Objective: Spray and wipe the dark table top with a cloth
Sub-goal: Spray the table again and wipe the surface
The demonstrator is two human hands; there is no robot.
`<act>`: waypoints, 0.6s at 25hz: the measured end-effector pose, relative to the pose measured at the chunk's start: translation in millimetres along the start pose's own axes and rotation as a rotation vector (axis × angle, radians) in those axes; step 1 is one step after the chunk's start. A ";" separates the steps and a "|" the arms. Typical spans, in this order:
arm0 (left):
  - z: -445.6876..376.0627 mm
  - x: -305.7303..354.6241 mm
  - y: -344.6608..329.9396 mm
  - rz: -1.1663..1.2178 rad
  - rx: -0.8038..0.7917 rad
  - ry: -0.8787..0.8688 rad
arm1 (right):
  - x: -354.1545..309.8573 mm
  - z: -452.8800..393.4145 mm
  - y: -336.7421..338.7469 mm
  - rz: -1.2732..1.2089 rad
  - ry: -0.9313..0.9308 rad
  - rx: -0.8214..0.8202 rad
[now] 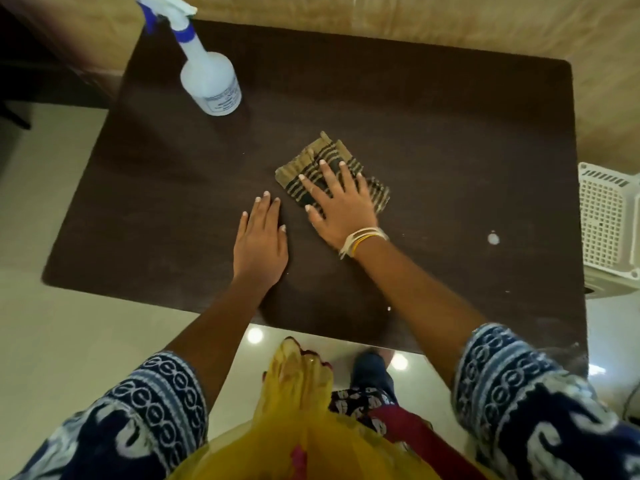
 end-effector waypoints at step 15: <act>4.5 -6.8 2.0 0.089 0.117 0.028 | -66.2 -76.0 13.3 0.006 0.050 0.026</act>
Point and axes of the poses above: each hand's wrist, its own z-axis away from the middle knuckle, its own y-axis out of the back of the hand, x = y × z, the point moved 8 cm from there along -z, towards the middle knuckle, and after that the axes turned 11 degrees about -y, right-handed, at the moved point
